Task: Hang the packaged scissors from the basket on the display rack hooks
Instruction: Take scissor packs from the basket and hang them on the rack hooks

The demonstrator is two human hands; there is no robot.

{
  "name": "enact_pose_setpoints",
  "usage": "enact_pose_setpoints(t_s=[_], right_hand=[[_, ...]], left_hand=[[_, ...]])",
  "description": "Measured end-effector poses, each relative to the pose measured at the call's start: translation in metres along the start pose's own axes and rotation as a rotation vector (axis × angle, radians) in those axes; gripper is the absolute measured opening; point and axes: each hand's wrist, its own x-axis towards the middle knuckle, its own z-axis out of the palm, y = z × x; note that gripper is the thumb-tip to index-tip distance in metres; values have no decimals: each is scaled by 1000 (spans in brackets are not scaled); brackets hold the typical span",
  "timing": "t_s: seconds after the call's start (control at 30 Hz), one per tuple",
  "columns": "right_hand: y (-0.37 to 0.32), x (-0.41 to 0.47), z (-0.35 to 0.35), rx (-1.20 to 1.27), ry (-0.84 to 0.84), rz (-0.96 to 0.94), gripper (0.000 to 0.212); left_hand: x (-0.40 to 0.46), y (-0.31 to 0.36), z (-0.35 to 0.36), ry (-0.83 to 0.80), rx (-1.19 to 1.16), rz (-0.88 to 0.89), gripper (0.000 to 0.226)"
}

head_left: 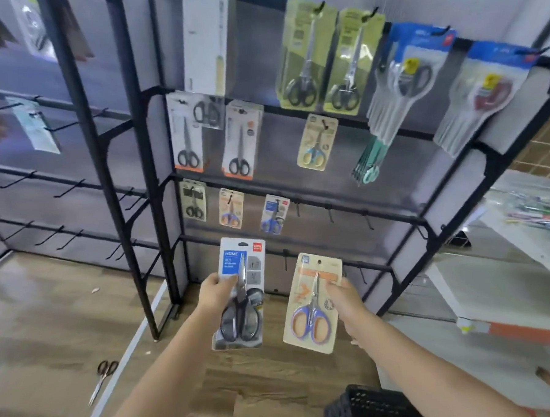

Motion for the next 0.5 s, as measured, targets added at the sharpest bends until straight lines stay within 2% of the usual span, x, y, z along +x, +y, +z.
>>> enact_pose_setpoints(t_s=[0.13,0.3,0.5], right_hand=[[-15,8,27,-1,15,-36,23],[-24,31,60,-48,-40,-52,23],[-41,81,108,-136,-82,-109,10]], left_hand=[[15,9,-22,-8,-2,10,9],[32,22,-37,-4,-46,22,15],[65,12,-48,36,-95,22,14]])
